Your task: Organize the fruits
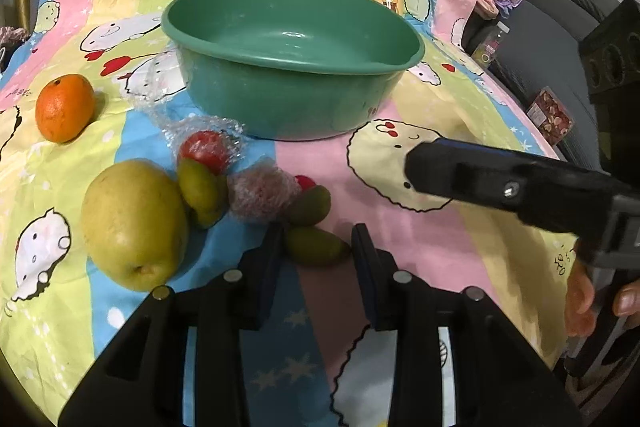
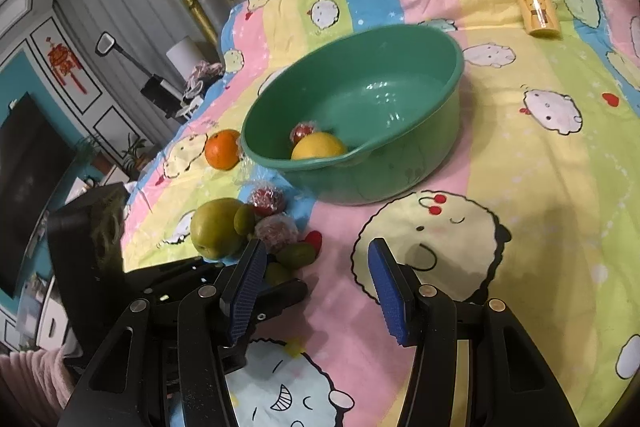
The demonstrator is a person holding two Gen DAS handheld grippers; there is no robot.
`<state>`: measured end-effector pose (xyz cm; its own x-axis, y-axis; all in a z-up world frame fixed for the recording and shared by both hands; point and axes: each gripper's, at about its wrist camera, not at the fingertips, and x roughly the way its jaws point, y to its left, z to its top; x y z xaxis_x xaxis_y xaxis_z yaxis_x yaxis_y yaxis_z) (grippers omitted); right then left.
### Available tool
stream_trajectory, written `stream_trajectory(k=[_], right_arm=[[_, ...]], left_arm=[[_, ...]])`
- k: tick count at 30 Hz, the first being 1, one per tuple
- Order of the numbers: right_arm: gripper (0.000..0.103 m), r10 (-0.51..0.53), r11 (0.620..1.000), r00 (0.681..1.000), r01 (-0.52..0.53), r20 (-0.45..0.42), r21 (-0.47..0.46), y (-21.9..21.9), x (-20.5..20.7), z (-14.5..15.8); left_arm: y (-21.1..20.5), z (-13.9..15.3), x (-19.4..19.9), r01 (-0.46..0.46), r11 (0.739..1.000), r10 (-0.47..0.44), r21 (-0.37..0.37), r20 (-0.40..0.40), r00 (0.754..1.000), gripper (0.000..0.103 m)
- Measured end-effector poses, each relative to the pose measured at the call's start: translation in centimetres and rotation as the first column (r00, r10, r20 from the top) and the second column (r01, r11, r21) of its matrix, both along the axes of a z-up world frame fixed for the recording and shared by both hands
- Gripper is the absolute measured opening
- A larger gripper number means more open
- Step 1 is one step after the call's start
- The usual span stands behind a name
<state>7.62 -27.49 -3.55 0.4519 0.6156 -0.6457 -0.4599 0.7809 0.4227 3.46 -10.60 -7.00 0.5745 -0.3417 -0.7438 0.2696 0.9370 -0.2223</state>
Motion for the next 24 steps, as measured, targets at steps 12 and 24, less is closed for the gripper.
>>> stream_trajectory(k=[12, 24], right_arm=[[0.054, 0.079, 0.991, 0.997, -0.079, -0.007, -0.105, 3.6, -0.1, -1.2], [0.054, 0.135, 0.953, 0.990, -0.119, 0.039, -0.280, 7.8, 0.1, -2.3]], left_arm=[[3.5, 1.2, -3.6, -0.002, 1.000, 0.002, 0.007, 0.007, 1.000, 0.034], [5.4, 1.6, -5.3, -0.022, 0.999, 0.022, -0.033, 0.009, 1.000, 0.035]])
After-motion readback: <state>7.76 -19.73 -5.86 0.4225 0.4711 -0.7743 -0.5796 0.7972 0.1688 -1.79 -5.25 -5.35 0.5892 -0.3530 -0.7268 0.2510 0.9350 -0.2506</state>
